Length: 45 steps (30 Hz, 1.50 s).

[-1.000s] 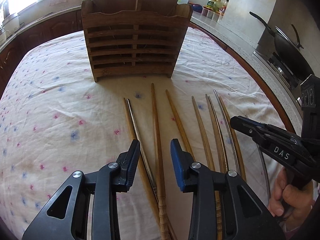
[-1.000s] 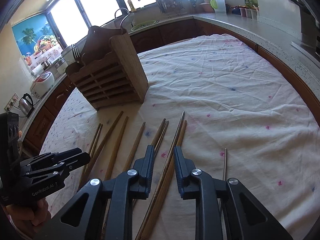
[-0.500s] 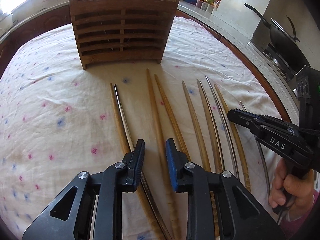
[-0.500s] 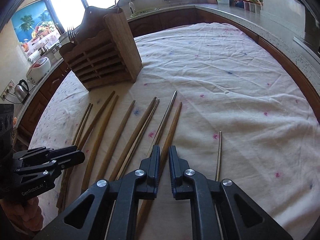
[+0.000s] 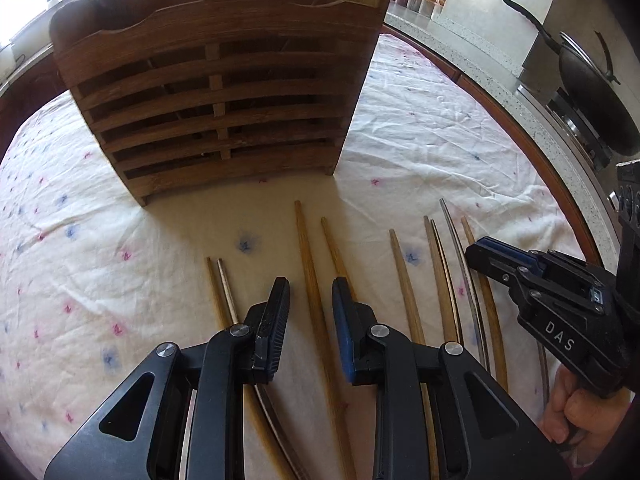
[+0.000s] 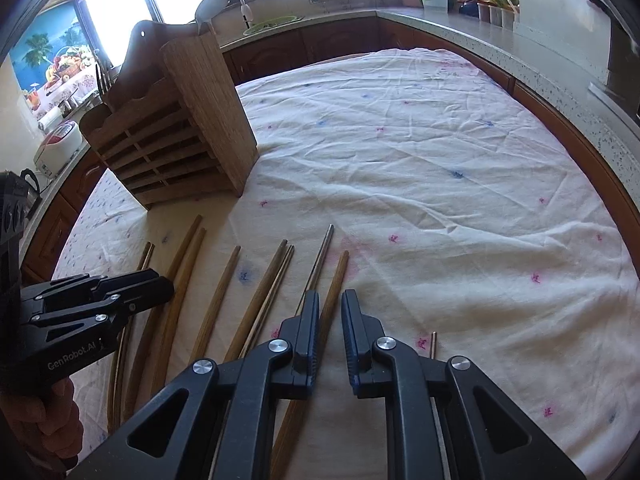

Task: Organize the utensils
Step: 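Grasp a wooden chopstick with the left tool while the right tool grasps another, then carry both chopsticks upright over the holder and open both tools to drop them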

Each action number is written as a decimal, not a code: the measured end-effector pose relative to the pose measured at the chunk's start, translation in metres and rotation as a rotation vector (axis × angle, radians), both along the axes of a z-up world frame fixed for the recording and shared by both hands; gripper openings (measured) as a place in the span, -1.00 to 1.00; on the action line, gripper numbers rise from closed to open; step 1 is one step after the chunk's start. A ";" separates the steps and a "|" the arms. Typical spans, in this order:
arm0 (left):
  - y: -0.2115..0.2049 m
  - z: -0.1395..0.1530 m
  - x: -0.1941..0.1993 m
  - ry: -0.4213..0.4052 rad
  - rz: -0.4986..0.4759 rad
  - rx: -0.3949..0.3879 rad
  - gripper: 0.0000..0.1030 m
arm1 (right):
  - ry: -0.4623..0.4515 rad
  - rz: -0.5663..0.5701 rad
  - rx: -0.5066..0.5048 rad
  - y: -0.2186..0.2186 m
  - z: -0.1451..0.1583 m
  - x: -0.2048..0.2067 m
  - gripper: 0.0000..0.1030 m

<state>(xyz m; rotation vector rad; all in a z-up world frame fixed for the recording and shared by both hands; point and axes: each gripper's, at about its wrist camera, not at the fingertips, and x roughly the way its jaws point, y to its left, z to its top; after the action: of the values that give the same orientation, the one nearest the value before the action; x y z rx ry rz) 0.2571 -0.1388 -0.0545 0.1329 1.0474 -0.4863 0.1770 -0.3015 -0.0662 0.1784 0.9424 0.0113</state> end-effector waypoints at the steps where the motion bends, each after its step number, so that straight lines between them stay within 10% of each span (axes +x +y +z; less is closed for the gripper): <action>1: -0.003 0.000 0.004 -0.004 -0.003 0.008 -0.59 | 0.000 0.003 -0.005 0.000 0.000 0.003 -0.72; 14: 0.000 0.007 0.006 -0.051 0.021 0.003 -0.89 | -0.021 0.002 0.033 -0.004 0.005 0.011 -0.88; 32: 0.108 0.143 -0.085 -0.253 0.104 -0.360 -0.90 | -0.370 0.070 0.092 0.012 0.151 -0.077 -0.91; 45: 0.136 0.177 -0.100 -0.352 0.152 -0.381 -0.90 | -0.479 0.097 0.066 0.023 0.193 -0.078 -0.90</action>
<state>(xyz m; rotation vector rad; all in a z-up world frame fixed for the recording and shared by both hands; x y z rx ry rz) 0.1571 -0.0027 0.1222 -0.1930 0.6021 -0.4949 0.0990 -0.2781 0.1273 0.1803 0.4720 0.1676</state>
